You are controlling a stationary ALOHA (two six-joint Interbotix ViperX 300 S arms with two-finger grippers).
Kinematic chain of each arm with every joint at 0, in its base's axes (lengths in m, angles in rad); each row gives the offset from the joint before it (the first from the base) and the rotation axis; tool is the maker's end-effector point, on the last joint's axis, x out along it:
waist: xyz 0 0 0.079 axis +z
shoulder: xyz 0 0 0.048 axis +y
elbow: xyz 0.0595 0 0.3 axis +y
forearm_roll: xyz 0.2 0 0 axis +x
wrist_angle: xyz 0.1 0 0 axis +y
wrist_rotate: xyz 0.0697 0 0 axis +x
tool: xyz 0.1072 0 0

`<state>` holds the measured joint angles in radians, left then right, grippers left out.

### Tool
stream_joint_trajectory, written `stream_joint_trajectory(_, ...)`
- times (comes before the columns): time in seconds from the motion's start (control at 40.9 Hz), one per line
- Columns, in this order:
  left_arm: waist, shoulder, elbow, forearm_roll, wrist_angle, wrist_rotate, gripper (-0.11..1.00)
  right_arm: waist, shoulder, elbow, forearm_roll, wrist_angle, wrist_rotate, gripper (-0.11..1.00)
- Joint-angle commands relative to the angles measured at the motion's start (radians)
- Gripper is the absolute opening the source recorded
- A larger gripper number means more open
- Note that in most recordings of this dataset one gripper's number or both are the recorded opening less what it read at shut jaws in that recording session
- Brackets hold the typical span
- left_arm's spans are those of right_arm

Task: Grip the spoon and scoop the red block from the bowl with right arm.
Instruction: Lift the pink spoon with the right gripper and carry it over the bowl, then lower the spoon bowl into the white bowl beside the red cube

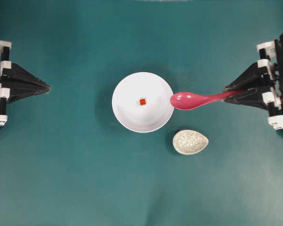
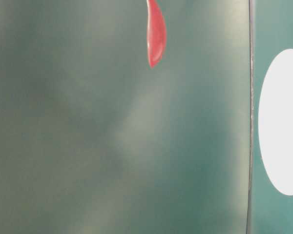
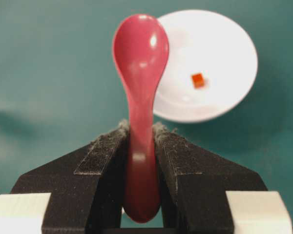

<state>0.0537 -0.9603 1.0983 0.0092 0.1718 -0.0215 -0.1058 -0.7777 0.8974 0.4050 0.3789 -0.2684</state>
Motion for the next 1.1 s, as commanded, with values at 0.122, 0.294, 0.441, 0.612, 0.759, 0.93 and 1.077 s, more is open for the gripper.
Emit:
stream_joint_trajectory(0.122,0.003,0.006,-0.008,0.000,-0.005,0.002,0.00,-0.044,0.052,-0.060,0.000,0.052,0.002,0.24)
stream_joint_trajectory(0.294,0.003,0.008,-0.008,0.002,-0.005,0.003,0.00,-0.094,0.094,-0.106,0.000,0.115,0.002,0.24)
stream_joint_trajectory(0.441,0.003,0.008,-0.003,0.002,-0.003,0.003,0.00,-0.107,0.137,-0.147,-0.011,0.173,0.002,0.24)
stream_joint_trajectory(0.612,0.003,0.006,0.000,0.002,-0.005,0.003,0.00,-0.107,0.222,-0.218,-0.037,0.253,0.002,0.24)
stream_joint_trajectory(0.759,0.003,0.006,0.002,0.002,-0.005,0.003,0.00,-0.107,0.304,-0.284,-0.071,0.307,0.002,0.24)
stream_joint_trajectory(0.93,0.003,0.006,0.000,0.002,-0.005,0.003,0.00,-0.107,0.416,-0.368,-0.123,0.373,0.002,0.24)
stream_joint_trajectory(1.077,0.003,0.000,0.000,0.002,-0.005,0.003,0.00,-0.107,0.497,-0.436,-0.156,0.411,0.000,0.24)
